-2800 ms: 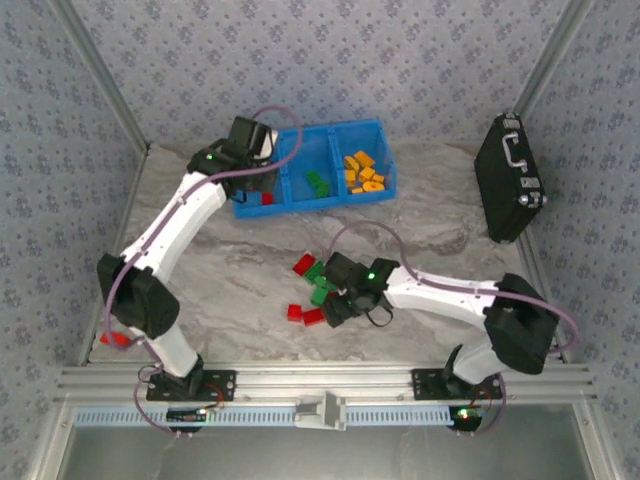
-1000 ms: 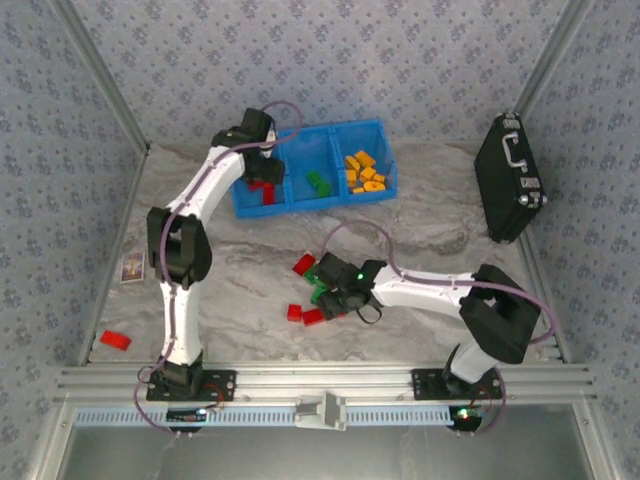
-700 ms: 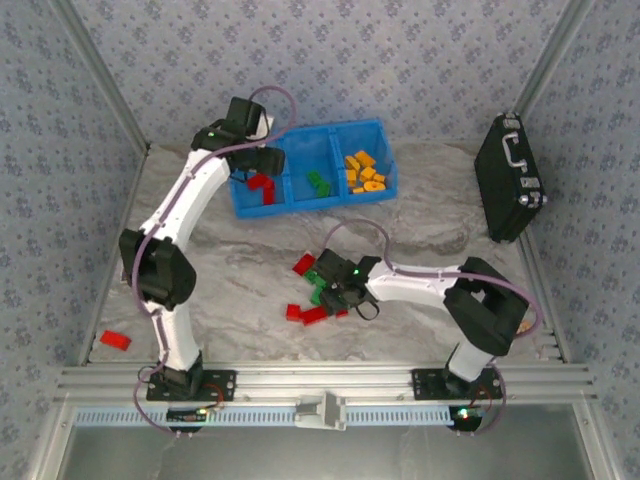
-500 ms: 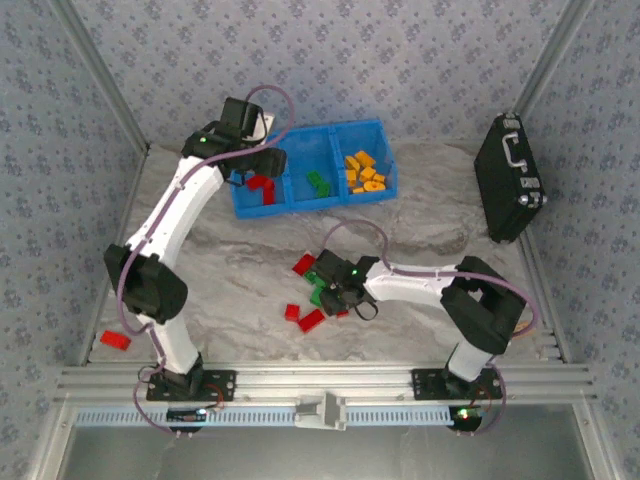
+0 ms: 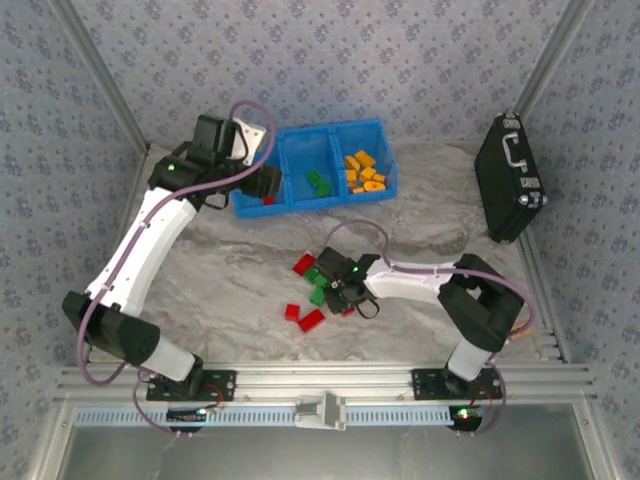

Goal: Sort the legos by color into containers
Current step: Pick up the lego from the bottom-center of the table, then place the lego in the container.

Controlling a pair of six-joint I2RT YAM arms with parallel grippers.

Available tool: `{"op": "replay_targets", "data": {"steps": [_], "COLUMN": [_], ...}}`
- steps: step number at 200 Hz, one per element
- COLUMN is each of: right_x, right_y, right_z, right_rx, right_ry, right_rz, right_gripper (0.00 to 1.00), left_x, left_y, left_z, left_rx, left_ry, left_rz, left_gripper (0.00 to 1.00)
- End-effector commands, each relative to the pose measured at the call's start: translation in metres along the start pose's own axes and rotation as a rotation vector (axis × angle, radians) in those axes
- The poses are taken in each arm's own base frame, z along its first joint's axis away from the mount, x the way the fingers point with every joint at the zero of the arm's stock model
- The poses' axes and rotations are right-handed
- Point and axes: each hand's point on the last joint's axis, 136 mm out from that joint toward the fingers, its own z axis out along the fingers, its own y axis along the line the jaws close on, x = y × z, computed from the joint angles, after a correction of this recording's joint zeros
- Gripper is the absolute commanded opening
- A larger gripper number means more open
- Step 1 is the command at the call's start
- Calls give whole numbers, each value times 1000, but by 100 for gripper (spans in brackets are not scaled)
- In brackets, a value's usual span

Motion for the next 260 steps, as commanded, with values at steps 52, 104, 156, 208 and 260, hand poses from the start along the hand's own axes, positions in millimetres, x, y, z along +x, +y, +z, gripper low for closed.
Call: {"op": "replay_targets", "data": {"steps": [52,104,156,208,260], "right_x": [-54,-138,-227,-291,-333], "right_y": [-5,-52,-78,-52,-12], "right_z": [-106,-172,-169,-159,-130], "right_rx": [-146,-124,-68,-131,-217], "right_ry": [-224,-479,-540,-590,-604], "right_rz": [-90,-58,-33,-63,-98], "right_gripper": [36,36,35,35,35], "left_x": [-11,22,77,115,151], "left_y": [-61,-65,-54,-49,-39], "left_z": [-73,-84,-83,-96,-94], "left_rx": [531,531,427,361,289], "left_ry": [-263,-240,-156,-118,-40], "left_rz": [1,-32,-99,-111,-158], "left_gripper": [74,73,74,74,75]}}
